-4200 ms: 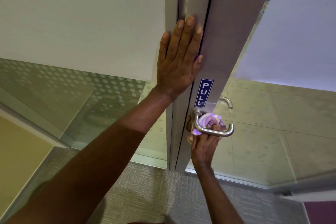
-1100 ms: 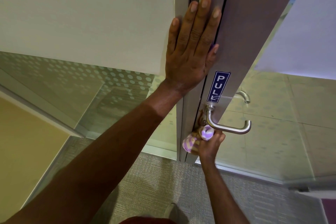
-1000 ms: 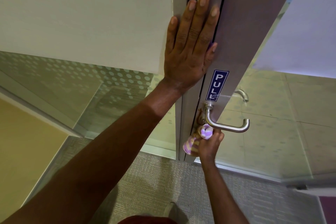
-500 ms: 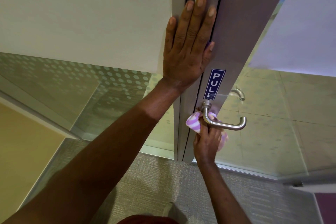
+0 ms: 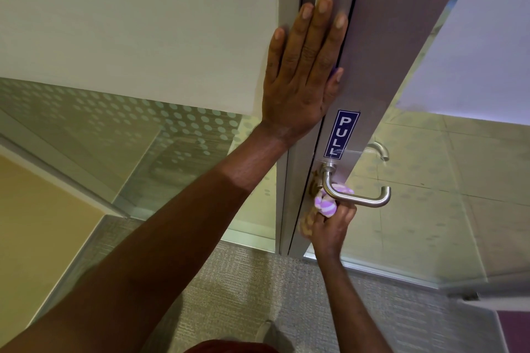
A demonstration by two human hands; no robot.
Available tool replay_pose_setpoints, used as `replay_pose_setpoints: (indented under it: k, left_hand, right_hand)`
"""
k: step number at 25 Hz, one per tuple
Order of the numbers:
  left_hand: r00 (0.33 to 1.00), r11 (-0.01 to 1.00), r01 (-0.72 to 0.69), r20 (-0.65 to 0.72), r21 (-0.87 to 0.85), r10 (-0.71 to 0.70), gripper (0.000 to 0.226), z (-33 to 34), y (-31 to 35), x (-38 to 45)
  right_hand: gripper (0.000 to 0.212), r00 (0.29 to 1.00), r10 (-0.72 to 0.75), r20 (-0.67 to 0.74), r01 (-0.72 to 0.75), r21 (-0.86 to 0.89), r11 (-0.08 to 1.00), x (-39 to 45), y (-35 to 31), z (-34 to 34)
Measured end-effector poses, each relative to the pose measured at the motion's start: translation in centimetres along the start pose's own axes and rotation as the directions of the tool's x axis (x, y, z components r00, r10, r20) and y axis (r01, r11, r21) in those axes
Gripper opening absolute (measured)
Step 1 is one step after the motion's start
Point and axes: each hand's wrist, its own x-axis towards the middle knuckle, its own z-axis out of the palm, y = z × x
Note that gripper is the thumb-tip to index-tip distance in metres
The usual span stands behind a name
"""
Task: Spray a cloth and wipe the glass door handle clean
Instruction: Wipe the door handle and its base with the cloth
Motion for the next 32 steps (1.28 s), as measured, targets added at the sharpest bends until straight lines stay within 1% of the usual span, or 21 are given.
replay_pose_setpoints:
  k: [1, 3, 5, 6, 7, 9, 11, 12, 14, 15, 16, 17, 19, 21, 23, 27, 29, 32]
  left_hand:
    - [1.0, 1.0, -0.002, -0.002, -0.003, 0.002, 0.05, 0.0, 0.0, 0.0]
    - [1.0, 1.0, -0.006, 0.003, -0.004, 0.006, 0.05, 0.0, 0.0, 0.1]
    - [1.0, 1.0, -0.003, 0.001, -0.001, 0.003, 0.05, 0.0, -0.1, 0.1]
    - [1.0, 1.0, -0.001, 0.0, -0.003, 0.001, 0.05, 0.0, -0.1, 0.1]
    - [1.0, 1.0, -0.002, 0.001, 0.001, 0.002, 0.05, 0.0, -0.1, 0.0]
    - [1.0, 1.0, -0.009, -0.001, 0.007, 0.009, 0.05, 0.0, 0.0, 0.0]
    - [1.0, 1.0, -0.01, -0.009, 0.0, 0.01, 0.05, 0.0, 0.0, 0.1]
    - [1.0, 1.0, -0.009, -0.011, 0.001, 0.009, 0.05, 0.1, 0.0, 0.0]
    - [1.0, 1.0, -0.008, -0.015, 0.011, 0.009, 0.05, 0.1, 0.0, 0.0]
    - [1.0, 1.0, -0.007, -0.019, 0.012, 0.007, 0.05, 0.1, 0.0, 0.0]
    - [1.0, 1.0, -0.008, -0.025, 0.01, 0.008, 0.05, 0.1, 0.0, 0.0]
    - [1.0, 1.0, -0.009, -0.03, 0.007, 0.009, 0.05, 0.1, 0.0, 0.0]
    - [0.999, 1.0, -0.012, -0.03, 0.004, 0.012, 0.05, 0.1, 0.0, 0.1]
    - [1.0, 1.0, -0.013, -0.025, 0.003, 0.013, 0.05, 0.1, 0.0, 0.1]
    - [1.0, 1.0, -0.011, -0.022, 0.002, 0.011, 0.05, 0.1, -0.1, 0.1]
    - [1.0, 1.0, -0.014, -0.019, -0.004, 0.014, 0.05, 0.0, -0.1, 0.1]
    - [1.0, 1.0, -0.015, -0.017, -0.003, 0.015, 0.051, 0.0, -0.1, 0.0]
    - [1.0, 1.0, -0.017, -0.011, -0.003, 0.017, 0.051, 0.1, -0.1, 0.0]
  right_hand:
    - [0.057, 0.992, 0.127, 0.006, -0.127, 0.088, 0.988, -0.2, -0.1, 0.5]
    - [0.061, 0.94, 0.337, 0.048, -0.337, 0.256, 0.906, -0.7, 0.0, 1.6]
    - [0.062, 0.882, 0.465, 0.077, -0.459, 0.37, 0.808, -0.7, 0.0, 2.8]
    - [0.057, 0.866, 0.491, 0.097, -0.483, 0.42, 0.769, -0.6, 0.2, 3.5]
    - [0.047, 0.854, 0.504, 0.134, -0.503, 0.461, 0.731, -0.6, 0.1, 4.0]
    - [0.031, 0.845, 0.494, 0.207, -0.522, 0.522, 0.674, -0.5, -1.0, 4.2]
    - [0.028, 0.817, 0.502, 0.284, -0.565, 0.57, 0.596, 0.1, -1.7, 3.8]
    - [0.028, 0.78, 0.528, 0.336, -0.612, 0.584, 0.533, 0.3, -1.9, 3.4]
    - [0.03, 0.672, 0.592, 0.445, -0.725, 0.556, 0.406, 0.6, -2.1, 2.5]
    - [0.029, 0.628, 0.615, 0.477, -0.763, 0.534, 0.364, 0.6, -2.3, 2.2]
    - [0.029, 0.6, 0.629, 0.495, -0.783, 0.524, 0.335, 0.5, -2.2, 2.2]
    - [0.032, 0.587, 0.633, 0.505, -0.792, 0.52, 0.321, 0.4, -2.3, 2.0]
    - [0.042, 0.591, 0.637, 0.495, -0.79, 0.515, 0.332, 0.1, -2.5, 2.0]
    - [0.042, 0.62, 0.636, 0.46, -0.769, 0.514, 0.379, -0.5, -2.6, 1.9]
    - [0.045, 0.671, 0.606, 0.427, -0.733, 0.505, 0.455, -1.1, -2.9, 1.7]
    - [0.04, 0.781, 0.53, 0.332, -0.625, 0.444, 0.642, -2.4, -4.8, 1.7]
    - [0.041, 0.816, 0.508, 0.276, -0.578, 0.395, 0.714, -2.8, -5.2, 1.8]
    - [0.038, 0.848, 0.472, 0.241, -0.529, 0.328, 0.783, -3.0, -5.2, 2.0]
